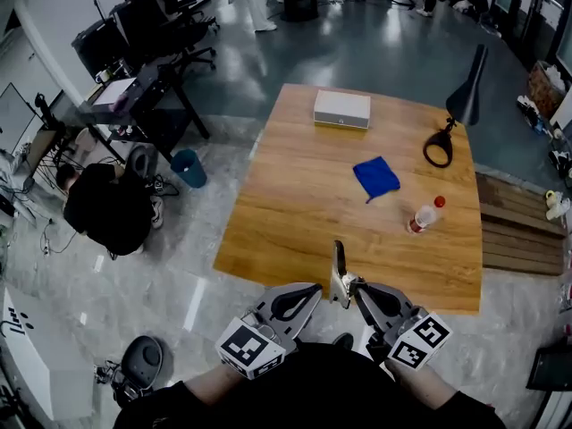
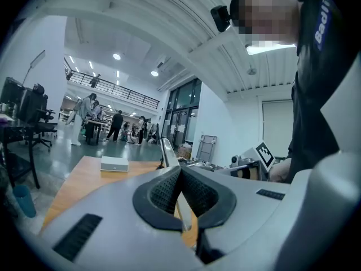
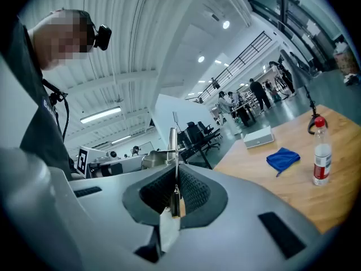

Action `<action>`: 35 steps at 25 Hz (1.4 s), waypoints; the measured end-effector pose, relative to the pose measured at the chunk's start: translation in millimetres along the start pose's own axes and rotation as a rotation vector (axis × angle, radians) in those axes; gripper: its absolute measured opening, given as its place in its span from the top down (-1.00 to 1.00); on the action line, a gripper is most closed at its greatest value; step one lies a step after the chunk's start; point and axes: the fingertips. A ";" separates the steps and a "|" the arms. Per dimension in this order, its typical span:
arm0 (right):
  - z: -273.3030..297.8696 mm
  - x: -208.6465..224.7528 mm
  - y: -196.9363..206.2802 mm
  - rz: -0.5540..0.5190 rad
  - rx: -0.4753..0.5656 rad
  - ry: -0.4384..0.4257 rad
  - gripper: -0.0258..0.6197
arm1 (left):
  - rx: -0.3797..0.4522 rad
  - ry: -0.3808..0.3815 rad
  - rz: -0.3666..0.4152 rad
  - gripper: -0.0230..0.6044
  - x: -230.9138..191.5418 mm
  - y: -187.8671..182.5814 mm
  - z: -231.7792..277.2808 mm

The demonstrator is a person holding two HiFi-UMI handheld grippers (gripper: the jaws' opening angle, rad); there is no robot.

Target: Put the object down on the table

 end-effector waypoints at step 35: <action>172.9 218.2 93.6 -0.740 -0.697 0.355 0.88 | -0.079 0.095 -0.023 0.92 -179.9 14.6 64.0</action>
Point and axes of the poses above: the fingertips, and each gripper's own axes: z forward along the fingers, x to its right, y out of its underside, and after that the axes turned 3 degrees about z, right-handed
